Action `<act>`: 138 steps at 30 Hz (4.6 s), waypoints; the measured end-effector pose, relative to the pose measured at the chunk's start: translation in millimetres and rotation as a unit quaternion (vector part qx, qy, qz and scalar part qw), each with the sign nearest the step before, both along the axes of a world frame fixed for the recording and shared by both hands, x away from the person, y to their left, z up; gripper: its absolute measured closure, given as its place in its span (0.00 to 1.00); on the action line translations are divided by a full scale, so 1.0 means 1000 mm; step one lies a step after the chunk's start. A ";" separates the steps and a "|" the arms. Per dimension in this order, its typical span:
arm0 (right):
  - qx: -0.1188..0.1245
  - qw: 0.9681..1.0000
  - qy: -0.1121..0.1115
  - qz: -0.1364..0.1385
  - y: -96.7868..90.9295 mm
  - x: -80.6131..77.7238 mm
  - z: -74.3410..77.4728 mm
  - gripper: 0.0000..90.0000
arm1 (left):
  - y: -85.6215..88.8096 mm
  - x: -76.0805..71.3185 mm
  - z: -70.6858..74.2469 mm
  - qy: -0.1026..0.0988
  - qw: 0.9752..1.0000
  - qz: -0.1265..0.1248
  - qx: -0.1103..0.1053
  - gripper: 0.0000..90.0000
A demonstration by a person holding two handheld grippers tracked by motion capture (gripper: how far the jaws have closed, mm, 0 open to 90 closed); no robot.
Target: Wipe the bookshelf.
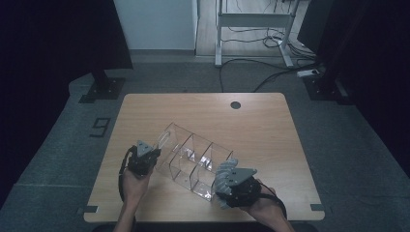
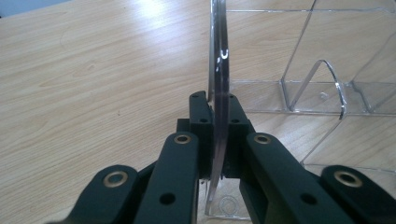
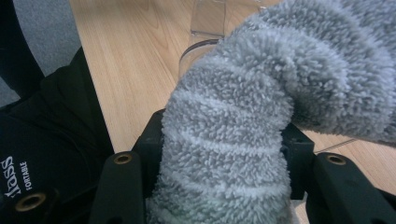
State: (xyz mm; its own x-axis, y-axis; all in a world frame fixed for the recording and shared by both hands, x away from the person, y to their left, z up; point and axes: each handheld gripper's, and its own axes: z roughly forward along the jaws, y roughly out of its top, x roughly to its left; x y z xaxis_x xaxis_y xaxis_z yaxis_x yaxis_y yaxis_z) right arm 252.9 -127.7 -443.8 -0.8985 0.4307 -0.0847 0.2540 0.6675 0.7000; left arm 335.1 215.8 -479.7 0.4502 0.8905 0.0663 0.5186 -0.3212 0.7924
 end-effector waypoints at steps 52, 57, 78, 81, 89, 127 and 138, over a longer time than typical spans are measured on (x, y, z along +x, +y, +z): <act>-0.025 0.997 0.077 0.007 0.001 0.022 -0.040 0.55 | 0.008 0.002 0.000 0.010 1.000 -0.020 -0.012 0.97; -0.024 0.997 0.078 -0.005 -0.003 0.028 -0.042 0.55 | 0.008 0.003 0.000 0.010 1.000 -0.023 -0.011 0.97; -0.010 0.994 0.079 -0.077 -0.023 0.062 -0.046 0.55 | 0.009 0.003 0.000 0.009 1.000 -0.024 -0.012 0.97; -0.009 0.993 0.079 -0.085 -0.025 0.067 -0.047 0.55 | 0.009 0.003 0.000 0.010 1.000 -0.025 -0.012 0.97; 0.001 0.990 0.081 -0.119 -0.035 0.084 -0.048 0.55 | 0.009 0.003 0.000 0.010 1.000 -0.025 -0.014 0.97; -0.046 0.987 0.088 -0.125 -0.022 0.086 -0.070 0.54 | 0.004 0.001 -0.001 0.005 1.000 -0.009 -0.008 0.97; -0.042 0.990 0.099 -0.094 -0.011 0.064 -0.070 0.53 | 0.004 0.001 -0.001 0.004 1.000 -0.007 -0.008 0.97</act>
State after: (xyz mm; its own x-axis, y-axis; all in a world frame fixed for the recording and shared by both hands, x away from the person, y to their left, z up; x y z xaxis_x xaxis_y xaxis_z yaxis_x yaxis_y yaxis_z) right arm 316.8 -139.0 -513.6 -0.8057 0.5908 0.0428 0.5062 0.6493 0.5676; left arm 336.4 219.6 -480.7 0.4640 0.8845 0.0482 0.5208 -0.3164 0.7929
